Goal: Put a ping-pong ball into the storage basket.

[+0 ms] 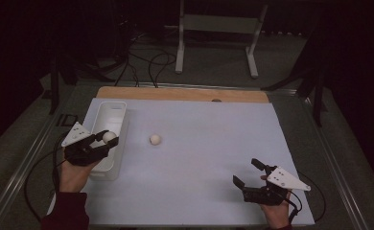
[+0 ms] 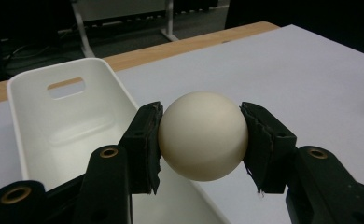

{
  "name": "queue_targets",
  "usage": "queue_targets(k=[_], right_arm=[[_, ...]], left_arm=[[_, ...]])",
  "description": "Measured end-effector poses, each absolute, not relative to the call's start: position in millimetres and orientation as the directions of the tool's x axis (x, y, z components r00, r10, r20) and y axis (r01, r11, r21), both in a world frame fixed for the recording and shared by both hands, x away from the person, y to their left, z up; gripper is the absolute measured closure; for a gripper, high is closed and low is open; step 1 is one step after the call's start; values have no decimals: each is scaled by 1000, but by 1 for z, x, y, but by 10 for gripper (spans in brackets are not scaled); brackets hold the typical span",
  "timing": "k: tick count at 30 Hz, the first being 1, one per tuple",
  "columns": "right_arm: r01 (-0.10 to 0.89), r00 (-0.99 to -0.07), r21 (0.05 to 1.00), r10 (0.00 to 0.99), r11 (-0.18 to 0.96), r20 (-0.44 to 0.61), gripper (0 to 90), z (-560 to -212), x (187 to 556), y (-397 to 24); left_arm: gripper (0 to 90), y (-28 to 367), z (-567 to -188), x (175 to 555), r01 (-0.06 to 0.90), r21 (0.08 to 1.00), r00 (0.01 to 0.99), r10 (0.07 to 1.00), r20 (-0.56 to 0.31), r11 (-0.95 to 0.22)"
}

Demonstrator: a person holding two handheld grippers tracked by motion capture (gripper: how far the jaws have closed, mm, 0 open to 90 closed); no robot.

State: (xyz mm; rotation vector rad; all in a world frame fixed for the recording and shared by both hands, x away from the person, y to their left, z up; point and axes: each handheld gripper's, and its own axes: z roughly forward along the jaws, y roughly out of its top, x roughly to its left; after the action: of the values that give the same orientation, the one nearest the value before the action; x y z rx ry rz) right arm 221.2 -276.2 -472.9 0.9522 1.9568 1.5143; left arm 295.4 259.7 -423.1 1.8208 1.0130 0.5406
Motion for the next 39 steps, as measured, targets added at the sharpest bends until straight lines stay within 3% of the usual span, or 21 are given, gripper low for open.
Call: queue_targets(k=[39], right_arm=[[227, -648, 962, 761, 152, 32, 74, -473, 221, -274]], left_arm=[[510, 280, -427, 291, 418, 889, 532, 844, -72, -188]])
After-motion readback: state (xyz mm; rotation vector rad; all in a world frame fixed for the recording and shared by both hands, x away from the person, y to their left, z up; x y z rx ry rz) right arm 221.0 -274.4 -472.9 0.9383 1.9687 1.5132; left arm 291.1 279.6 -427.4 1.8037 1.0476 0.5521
